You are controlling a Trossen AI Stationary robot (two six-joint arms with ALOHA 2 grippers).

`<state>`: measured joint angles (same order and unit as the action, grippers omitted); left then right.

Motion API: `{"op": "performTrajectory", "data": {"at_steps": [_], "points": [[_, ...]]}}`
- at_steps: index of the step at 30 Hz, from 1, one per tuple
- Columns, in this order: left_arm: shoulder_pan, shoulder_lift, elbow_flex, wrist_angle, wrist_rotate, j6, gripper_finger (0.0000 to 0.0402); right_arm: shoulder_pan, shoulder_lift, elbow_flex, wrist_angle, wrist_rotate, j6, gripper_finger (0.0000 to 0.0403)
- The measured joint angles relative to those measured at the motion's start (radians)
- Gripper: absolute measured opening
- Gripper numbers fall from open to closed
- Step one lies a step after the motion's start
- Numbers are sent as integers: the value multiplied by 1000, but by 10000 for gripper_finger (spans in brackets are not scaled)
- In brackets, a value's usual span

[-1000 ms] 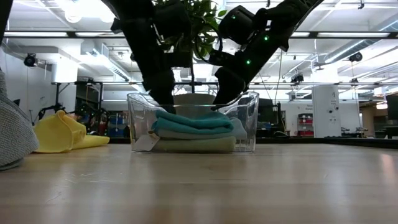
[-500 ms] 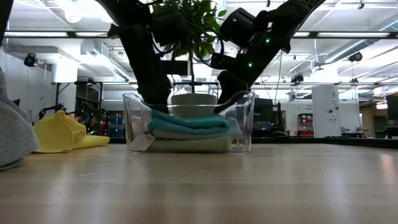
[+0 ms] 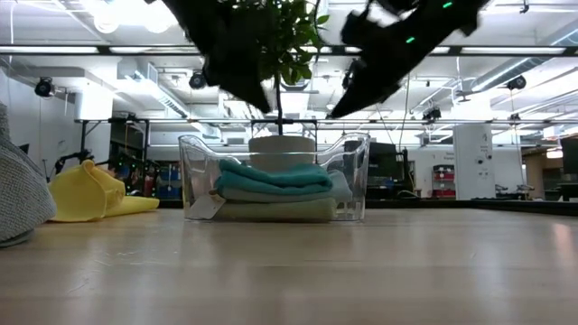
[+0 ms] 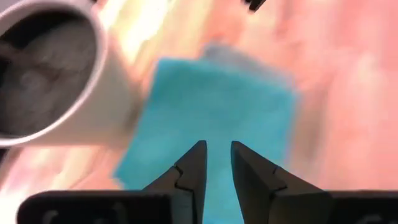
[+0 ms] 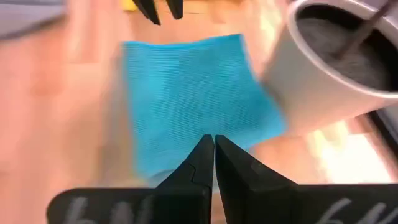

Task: Fold microfiber towels
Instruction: Fold the gray microfiber cloth

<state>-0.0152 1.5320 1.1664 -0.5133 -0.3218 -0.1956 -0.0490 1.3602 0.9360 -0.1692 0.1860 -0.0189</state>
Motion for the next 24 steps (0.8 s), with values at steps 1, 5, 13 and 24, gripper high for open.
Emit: {"op": "performTrajectory", "data": {"at_steps": [1, 5, 13, 24], "points": [[-30, -3, 4, 22, 0, -20, 58, 24, -28, -23, 4, 0, 17, 9], [-170, -6, 8, 131, -11, -121, 58, 133, -114, -124, 60, -2, 111, 9], [-403, 12, 14, 156, -47, -522, 58, 321, -161, -293, 280, 0, 153, 9], [-567, 31, 46, -237, 267, -1279, 56, 414, -134, -314, 399, 9, 169, 9]]}}
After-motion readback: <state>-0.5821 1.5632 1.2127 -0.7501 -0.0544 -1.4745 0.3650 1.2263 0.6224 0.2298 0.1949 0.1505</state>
